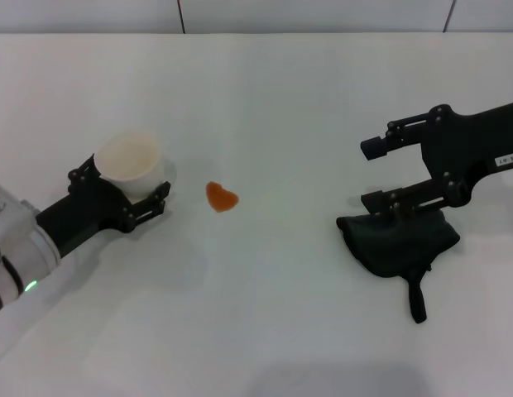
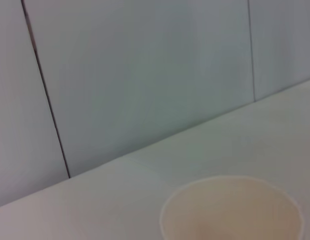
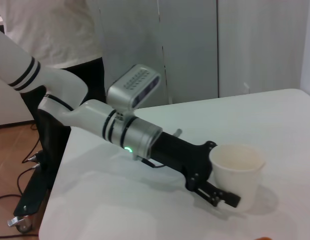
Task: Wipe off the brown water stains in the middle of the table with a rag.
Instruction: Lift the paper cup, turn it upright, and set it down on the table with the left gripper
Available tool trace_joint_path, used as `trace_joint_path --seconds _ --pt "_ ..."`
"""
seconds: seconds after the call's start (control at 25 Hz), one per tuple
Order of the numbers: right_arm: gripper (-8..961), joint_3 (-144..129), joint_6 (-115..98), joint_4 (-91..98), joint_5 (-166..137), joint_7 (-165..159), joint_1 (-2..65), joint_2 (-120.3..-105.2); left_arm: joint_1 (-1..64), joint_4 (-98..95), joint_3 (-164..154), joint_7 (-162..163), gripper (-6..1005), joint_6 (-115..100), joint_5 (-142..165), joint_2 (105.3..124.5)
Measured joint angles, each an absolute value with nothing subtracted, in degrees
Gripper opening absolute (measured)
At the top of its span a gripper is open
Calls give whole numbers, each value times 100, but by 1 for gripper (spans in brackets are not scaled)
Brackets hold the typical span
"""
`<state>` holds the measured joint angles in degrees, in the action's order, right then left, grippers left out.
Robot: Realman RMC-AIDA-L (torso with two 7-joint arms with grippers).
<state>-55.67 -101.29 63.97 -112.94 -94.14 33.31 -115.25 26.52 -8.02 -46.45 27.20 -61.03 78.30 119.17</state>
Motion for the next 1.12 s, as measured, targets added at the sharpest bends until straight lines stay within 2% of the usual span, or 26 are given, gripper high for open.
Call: trace_joint_path --seconds 0.56,1.12 --pt "683 -5644 -10096 6389 -11209 -9404 3313 -11531 2928 -862 -4661 3036 878 -5790 7846 11916" --pt "679 -5642 -10112 6441 -11205 -9436 3347 -11513 2458 -940 -4624 3268 879 -6209 7767 11918"
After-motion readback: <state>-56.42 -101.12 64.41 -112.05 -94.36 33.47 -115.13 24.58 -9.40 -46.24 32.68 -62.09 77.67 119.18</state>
